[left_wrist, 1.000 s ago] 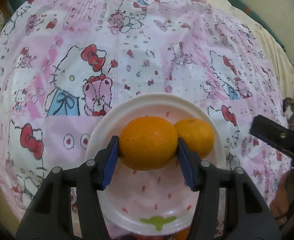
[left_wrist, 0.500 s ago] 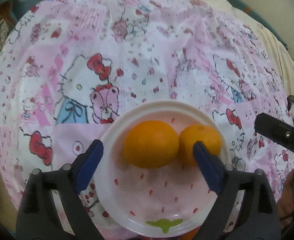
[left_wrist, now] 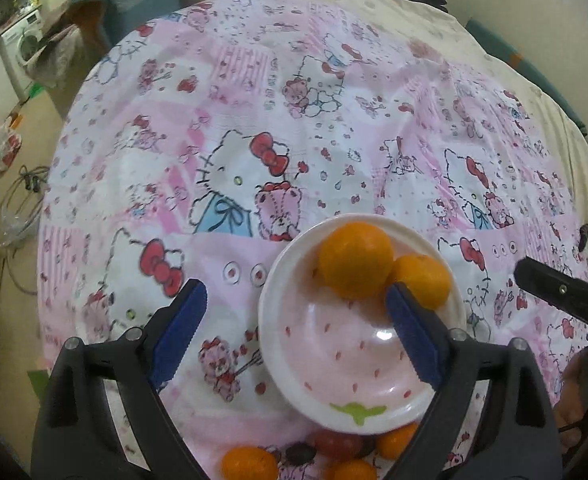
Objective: Organize fruits
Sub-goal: 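Lower the held orange onto the plate and open the left tool, then move the right tool to a small tangerine and grasp it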
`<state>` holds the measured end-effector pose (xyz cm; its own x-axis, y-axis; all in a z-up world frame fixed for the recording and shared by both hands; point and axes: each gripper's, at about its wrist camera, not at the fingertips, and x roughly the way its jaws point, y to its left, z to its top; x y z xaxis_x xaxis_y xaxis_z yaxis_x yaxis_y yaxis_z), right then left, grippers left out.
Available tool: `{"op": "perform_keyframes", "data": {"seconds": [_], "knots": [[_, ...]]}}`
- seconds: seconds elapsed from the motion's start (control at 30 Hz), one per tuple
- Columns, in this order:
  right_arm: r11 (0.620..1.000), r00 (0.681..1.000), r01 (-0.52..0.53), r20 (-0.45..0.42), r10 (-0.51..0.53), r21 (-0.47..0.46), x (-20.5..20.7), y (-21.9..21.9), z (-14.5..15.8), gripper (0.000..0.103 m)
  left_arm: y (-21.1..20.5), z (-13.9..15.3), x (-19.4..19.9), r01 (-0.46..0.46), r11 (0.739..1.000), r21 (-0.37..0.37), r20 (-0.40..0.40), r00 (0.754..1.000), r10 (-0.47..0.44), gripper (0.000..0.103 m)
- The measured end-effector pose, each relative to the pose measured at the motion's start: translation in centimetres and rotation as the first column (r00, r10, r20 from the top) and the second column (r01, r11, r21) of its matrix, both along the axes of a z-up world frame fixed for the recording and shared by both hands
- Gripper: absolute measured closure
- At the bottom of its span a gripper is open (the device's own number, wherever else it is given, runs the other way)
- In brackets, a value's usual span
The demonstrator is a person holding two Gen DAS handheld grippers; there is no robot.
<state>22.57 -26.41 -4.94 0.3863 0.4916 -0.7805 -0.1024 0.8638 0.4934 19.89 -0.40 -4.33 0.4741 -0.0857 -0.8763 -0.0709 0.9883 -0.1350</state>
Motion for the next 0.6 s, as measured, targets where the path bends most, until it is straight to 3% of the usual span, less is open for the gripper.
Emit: {"op": "perform_keyframes", "data": {"seconds": [0.27,0.43,0.6], "knots": [[1.0,1.0,-0.001,0.019,0.002,-0.003,-4.0,-0.9,1.2,0.016,0.0,1.8,-4.4,-0.018,1.0,-0.007,0.033,0.999,0.018,0.014],[1.0,1.0,-0.018,0.017,0.018,0.002,-6.7,-1.0,1.5,0.016,0.6,2.7,-7.4,-0.038,0.999,0.034,0.044,0.998,0.036,0.014],[0.999,0.999,-0.033,0.015,0.033,-0.009,-9.0,-0.9,1.4,0.016,1.5,2.7,-9.3,-0.012,1.0,0.017,-0.014,1.0,0.012,0.014]]}}
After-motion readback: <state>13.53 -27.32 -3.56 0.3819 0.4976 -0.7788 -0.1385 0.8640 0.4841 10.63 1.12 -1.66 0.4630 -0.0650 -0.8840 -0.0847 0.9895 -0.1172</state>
